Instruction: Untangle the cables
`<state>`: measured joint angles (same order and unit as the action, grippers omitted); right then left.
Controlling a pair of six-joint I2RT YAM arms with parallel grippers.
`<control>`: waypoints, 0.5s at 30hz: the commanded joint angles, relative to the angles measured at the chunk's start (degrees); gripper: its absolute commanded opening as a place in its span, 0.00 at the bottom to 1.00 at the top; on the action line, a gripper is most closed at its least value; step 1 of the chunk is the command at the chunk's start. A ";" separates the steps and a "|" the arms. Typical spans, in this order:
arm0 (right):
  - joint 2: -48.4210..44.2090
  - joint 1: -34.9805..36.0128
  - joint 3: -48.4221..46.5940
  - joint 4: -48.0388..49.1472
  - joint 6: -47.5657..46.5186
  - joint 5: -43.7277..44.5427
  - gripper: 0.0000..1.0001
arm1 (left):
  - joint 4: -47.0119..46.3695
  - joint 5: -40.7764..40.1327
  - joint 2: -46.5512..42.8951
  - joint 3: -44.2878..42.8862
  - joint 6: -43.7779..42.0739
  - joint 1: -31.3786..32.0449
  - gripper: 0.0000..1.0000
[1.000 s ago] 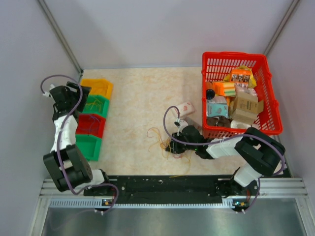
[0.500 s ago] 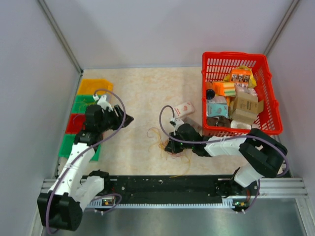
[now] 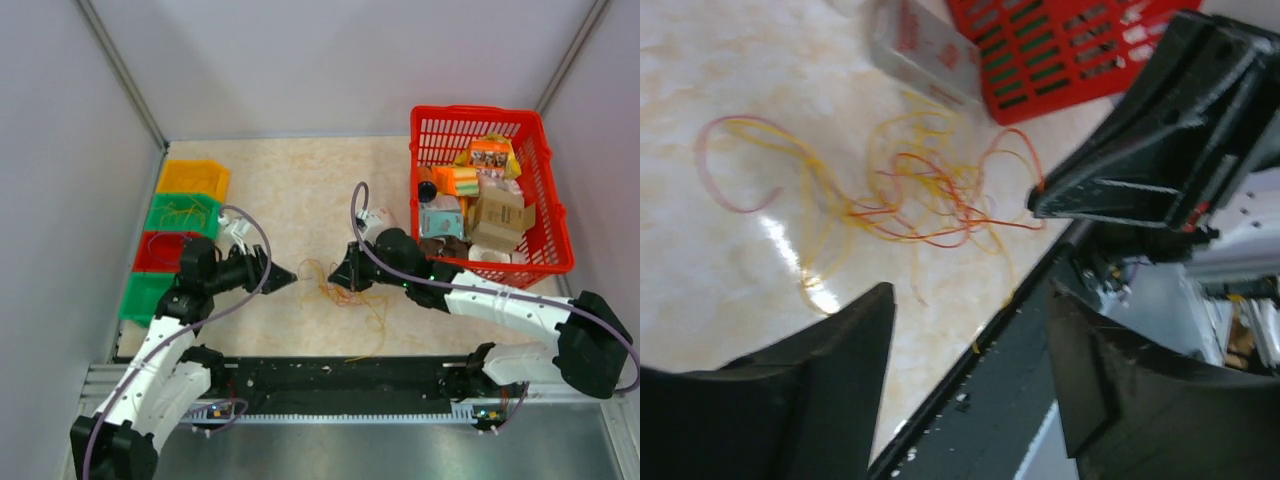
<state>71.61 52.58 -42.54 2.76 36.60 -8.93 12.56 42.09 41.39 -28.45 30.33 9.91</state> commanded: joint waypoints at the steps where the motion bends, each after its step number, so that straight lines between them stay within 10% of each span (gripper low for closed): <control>1: -3.06 -0.63 -3.33 -2.68 0.84 -2.49 0.00 | -9.73 6.43 0.89 -2.58 1.75 8.35 0.60; 15: -9.12 -3.27 -8.52 -6.72 16.56 -5.57 0.00 | -22.39 -14.56 8.53 -6.17 3.51 33.68 0.75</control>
<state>64.79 49.69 -46.68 -4.67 46.78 -12.49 -1.80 35.79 47.79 -30.61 33.26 41.30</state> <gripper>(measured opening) 0.006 0.756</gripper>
